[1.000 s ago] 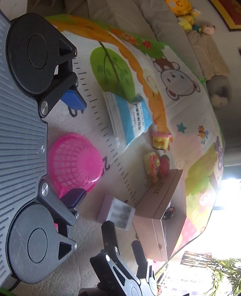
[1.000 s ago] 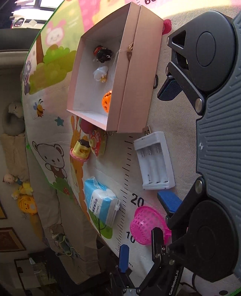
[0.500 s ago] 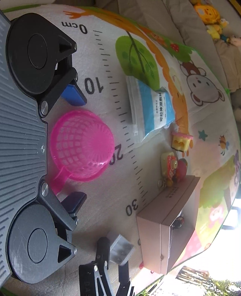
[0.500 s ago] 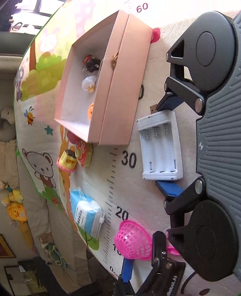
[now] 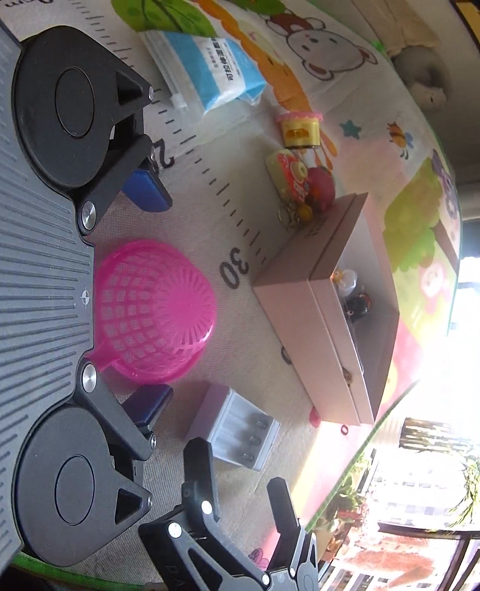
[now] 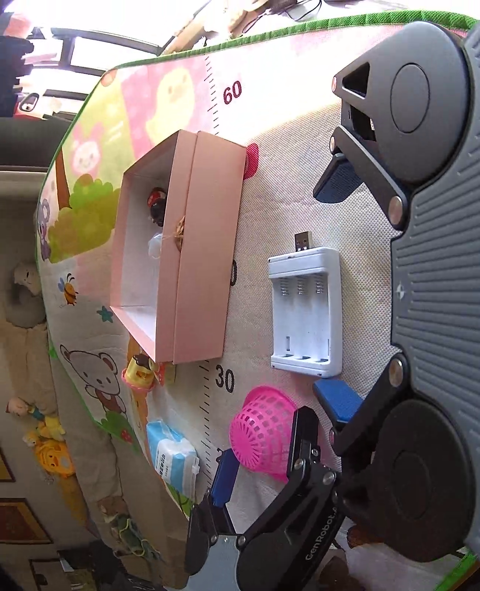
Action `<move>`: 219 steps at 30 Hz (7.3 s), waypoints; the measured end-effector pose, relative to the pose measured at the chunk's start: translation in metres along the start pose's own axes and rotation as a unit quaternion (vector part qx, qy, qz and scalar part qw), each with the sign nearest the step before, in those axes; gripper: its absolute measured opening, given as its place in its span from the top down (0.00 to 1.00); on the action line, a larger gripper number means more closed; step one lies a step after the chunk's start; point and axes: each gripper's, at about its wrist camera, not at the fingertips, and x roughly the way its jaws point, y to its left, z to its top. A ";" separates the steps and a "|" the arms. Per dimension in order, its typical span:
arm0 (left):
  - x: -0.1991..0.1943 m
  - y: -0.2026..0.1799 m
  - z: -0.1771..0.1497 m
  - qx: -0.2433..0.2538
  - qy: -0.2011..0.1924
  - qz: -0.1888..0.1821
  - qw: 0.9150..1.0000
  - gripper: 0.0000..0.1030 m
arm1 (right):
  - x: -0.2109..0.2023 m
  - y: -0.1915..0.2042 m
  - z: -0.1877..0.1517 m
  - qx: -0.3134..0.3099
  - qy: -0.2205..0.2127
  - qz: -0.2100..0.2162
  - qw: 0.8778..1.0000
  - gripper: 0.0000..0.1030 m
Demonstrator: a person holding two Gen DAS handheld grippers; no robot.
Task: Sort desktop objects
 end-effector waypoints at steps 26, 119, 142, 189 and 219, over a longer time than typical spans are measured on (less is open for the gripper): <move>0.001 0.006 0.004 -0.122 0.038 0.061 0.990 0.01 | 0.020 0.002 0.017 -0.034 0.044 0.007 0.998 0.12; -0.009 0.048 -0.025 -0.109 -0.040 0.001 0.993 0.00 | 0.047 0.019 0.123 -0.074 0.117 0.080 0.987 0.41; -0.029 0.057 -0.029 -0.150 0.027 0.073 0.986 0.00 | 0.073 0.038 0.086 0.015 0.067 0.130 0.989 0.39; -0.007 -0.048 0.015 -0.066 0.018 -0.105 0.992 0.00 | 0.022 -0.048 0.026 0.093 0.012 -0.022 0.995 0.29; 0.025 0.006 0.023 -0.142 0.015 0.083 0.986 0.00 | 0.025 -0.046 0.018 0.107 -0.010 -0.033 0.994 0.00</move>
